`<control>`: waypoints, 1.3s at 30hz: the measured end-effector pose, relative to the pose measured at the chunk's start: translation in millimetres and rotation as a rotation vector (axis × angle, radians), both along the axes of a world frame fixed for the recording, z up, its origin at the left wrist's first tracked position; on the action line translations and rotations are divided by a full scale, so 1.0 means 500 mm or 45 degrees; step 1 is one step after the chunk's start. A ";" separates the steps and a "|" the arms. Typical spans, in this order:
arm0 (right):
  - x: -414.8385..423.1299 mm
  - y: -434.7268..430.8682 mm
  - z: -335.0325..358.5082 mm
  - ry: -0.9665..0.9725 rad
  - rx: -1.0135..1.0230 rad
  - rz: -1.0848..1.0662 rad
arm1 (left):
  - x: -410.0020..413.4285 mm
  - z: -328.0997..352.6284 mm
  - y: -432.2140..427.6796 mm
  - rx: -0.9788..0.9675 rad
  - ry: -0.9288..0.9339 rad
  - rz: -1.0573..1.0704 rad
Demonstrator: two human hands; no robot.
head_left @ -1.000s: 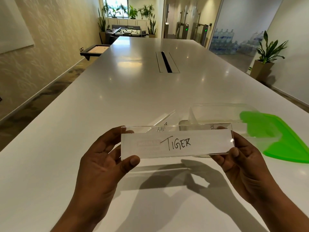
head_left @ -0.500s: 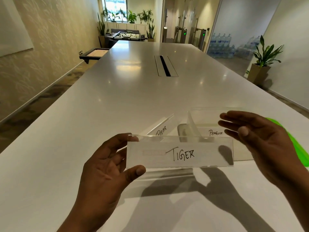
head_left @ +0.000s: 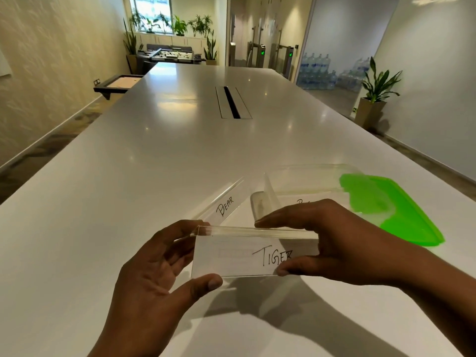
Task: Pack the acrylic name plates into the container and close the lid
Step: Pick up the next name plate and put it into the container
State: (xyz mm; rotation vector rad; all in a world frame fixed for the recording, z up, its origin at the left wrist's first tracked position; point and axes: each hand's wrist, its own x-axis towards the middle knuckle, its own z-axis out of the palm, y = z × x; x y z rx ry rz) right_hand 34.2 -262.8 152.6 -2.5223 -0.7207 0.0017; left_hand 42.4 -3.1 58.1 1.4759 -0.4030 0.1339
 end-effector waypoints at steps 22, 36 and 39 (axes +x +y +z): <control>0.031 -0.036 0.004 0.019 0.245 -0.122 | 0.009 0.002 -0.015 0.334 -0.196 0.120; 0.133 -0.188 0.055 -0.076 0.040 -0.380 | 0.020 -0.111 -0.007 1.265 -0.291 0.108; 0.157 -0.220 0.037 -0.019 -0.049 -0.442 | 0.023 -0.121 -0.005 1.418 -0.295 0.077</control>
